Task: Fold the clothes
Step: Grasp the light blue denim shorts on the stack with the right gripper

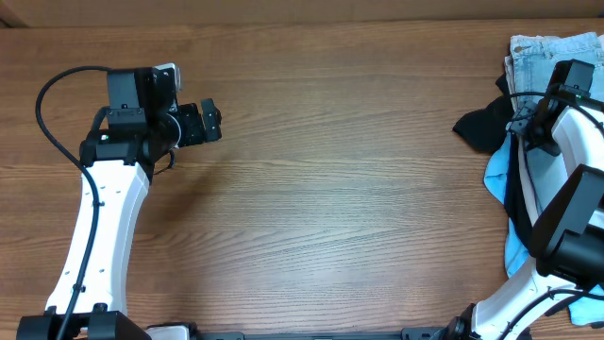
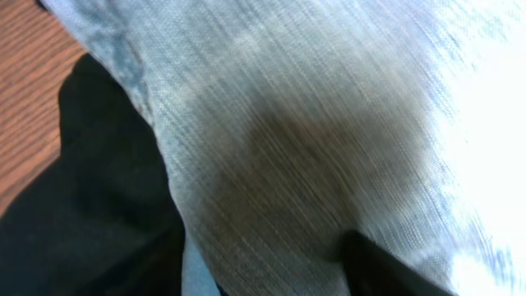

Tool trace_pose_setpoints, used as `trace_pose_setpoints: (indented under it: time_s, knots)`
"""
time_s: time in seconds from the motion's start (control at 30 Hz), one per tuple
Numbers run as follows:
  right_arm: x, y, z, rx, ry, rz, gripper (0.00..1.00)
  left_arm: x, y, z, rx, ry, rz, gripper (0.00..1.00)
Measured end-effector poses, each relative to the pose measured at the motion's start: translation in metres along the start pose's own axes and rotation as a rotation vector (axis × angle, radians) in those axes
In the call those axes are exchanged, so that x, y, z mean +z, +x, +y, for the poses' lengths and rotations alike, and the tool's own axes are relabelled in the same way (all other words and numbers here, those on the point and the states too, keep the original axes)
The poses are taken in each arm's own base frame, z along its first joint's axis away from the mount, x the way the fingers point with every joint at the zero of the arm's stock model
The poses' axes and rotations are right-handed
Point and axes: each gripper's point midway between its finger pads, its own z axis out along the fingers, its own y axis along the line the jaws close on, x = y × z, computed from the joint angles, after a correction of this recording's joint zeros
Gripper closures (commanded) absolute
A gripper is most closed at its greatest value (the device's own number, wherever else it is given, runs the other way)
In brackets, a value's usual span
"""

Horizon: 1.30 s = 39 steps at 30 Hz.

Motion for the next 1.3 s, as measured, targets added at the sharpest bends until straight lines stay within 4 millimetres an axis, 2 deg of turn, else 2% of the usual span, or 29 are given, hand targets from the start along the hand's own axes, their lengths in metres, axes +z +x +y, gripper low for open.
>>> trace_pose_setpoints:
  time_s: [0.03,0.2,0.37,0.57,0.97,1.17,1.27,1.3]
  knots:
    - [0.0,0.0,0.0,0.001,0.0,0.0,0.48,0.001,0.0,0.0,0.0,0.0,0.001,0.0]
    - [0.0,0.0,-0.002,0.001,0.01,-0.002,0.55,0.003,0.001,0.001,-0.002,-0.001,0.007,0.0]
    - [0.002,0.002,-0.003,-0.011,0.017,0.001,0.56,0.003,-0.002,0.0,0.001,0.001,-0.004,0.0]
    - [0.002,0.001,-0.002,-0.017,0.014,-0.002,0.41,0.003,-0.004,0.0,0.003,0.002,-0.013,0.0]
    - [0.007,0.002,0.006,-0.038,-0.031,-0.018,0.41,0.003,-0.009,-0.001,0.007,0.006,-0.035,0.0]
    - [0.016,0.008,0.005,-0.042,-0.03,-0.026,0.49,0.003,-0.01,-0.001,0.008,0.007,-0.039,0.0]
    - [0.016,0.008,0.004,-0.043,-0.025,-0.026,0.58,0.003,-0.012,-0.002,0.01,0.008,-0.045,0.0]
    - [0.016,0.008,0.004,-0.041,-0.024,-0.027,0.65,0.003,-0.013,-0.002,0.01,0.009,-0.048,0.0]
